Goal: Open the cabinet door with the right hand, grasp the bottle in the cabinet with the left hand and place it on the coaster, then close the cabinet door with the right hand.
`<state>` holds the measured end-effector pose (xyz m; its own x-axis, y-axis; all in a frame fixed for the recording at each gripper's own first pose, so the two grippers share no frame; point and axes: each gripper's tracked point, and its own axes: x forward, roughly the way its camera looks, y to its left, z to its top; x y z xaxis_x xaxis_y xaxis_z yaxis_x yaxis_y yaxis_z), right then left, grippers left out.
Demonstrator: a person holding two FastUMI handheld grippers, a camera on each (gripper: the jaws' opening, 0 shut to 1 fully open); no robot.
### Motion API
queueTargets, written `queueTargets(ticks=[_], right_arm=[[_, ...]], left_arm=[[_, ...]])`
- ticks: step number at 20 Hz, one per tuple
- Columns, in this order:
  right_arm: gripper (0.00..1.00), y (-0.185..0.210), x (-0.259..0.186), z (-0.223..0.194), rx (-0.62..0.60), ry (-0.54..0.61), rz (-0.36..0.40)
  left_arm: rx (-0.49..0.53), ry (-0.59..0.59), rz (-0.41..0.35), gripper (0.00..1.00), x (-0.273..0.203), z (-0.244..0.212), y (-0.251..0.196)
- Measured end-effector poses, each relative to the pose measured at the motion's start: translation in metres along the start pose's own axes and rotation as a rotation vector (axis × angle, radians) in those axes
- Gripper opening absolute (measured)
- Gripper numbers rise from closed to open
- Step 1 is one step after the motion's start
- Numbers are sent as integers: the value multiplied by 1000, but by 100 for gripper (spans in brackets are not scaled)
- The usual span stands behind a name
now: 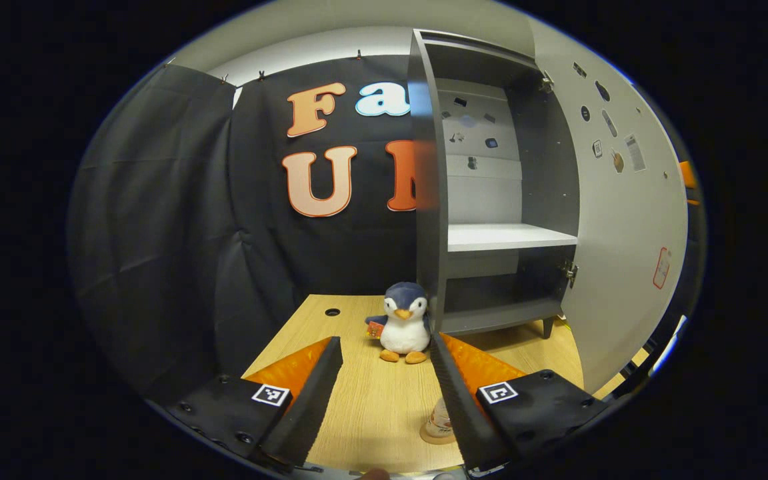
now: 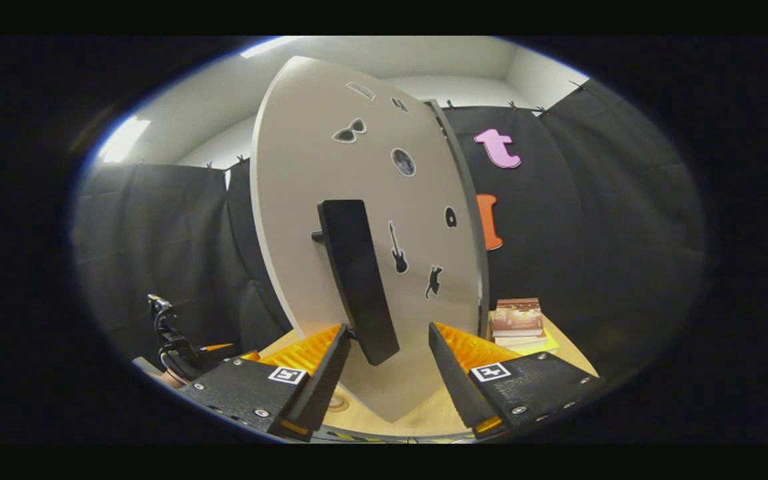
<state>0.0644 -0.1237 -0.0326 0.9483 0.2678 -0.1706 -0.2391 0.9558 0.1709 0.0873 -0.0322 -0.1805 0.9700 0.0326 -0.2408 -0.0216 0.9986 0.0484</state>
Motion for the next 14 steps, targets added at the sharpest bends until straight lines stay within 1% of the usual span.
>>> queueTargets(ticks=[1,2,3,5,7,9,12,14], right_arm=[[71,6,5,0,-11,-5,10],[80,12,13,1,-19,-13,22],[82,23,20,1,-30,-15,36],[83,30,37,1,-33,-22,55],[86,44,64,-2,-22,-20,82],[88,48,90,-2,-44,-33,90],[94,58,97,-3,-78,-52,104],[94,62,111,-5,-85,-58,109]], left_arm=[[-1,-2,9,88,1,1,4],[-3,-7,23,88,1,3,10],[-7,-11,31,88,3,4,14],[-12,-8,51,88,4,3,23],[-17,-7,69,88,6,5,34],[-20,-10,87,88,8,8,43],[-33,-32,111,88,6,21,56],[-38,-49,123,88,7,30,64]])
